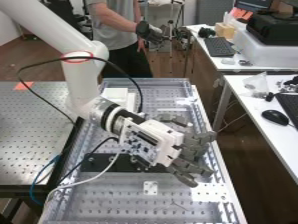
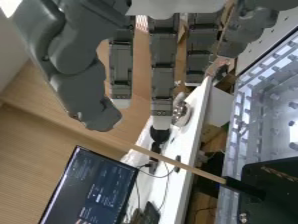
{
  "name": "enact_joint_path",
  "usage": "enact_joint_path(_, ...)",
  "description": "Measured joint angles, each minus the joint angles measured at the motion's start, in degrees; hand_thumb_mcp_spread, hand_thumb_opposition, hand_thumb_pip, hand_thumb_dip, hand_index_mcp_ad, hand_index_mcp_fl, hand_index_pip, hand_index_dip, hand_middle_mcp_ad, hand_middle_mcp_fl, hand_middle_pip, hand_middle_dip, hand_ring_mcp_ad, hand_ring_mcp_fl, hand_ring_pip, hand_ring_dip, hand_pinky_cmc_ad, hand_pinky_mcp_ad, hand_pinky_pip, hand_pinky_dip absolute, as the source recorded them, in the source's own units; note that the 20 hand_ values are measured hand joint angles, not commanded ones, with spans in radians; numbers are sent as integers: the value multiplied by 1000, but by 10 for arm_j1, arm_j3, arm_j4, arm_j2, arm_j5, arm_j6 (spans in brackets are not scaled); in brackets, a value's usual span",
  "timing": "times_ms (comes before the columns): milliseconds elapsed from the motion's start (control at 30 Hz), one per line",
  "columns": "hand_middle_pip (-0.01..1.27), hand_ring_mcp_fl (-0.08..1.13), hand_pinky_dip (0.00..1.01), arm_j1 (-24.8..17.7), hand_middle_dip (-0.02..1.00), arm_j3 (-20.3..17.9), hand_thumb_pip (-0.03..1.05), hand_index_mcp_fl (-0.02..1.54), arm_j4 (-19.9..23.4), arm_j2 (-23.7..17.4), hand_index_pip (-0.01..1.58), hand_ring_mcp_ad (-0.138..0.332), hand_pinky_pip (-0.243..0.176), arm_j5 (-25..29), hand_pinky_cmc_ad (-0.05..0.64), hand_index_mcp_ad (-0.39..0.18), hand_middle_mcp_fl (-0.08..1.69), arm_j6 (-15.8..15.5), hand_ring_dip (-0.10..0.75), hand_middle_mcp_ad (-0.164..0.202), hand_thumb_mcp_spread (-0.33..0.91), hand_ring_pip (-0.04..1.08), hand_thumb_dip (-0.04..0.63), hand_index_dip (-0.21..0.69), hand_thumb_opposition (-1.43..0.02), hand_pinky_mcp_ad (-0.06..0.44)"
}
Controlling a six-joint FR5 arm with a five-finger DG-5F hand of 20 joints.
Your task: Grab the chopstick and place it in the clear container
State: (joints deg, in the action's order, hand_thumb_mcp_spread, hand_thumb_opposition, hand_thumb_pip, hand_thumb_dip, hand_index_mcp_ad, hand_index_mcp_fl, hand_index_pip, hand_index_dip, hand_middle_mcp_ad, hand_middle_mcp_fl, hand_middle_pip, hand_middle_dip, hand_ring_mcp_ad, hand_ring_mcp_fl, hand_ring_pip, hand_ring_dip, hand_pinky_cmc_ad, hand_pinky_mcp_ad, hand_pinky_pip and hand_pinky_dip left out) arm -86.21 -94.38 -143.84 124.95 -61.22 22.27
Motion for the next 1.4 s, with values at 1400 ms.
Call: enact_joint_path(1400, 651, 347, 180, -3, 672, 56, 661, 155, -39, 44, 1367, 87, -106, -1, 166, -187, 510, 28, 415, 75, 517, 91, 325, 80, -803, 202)
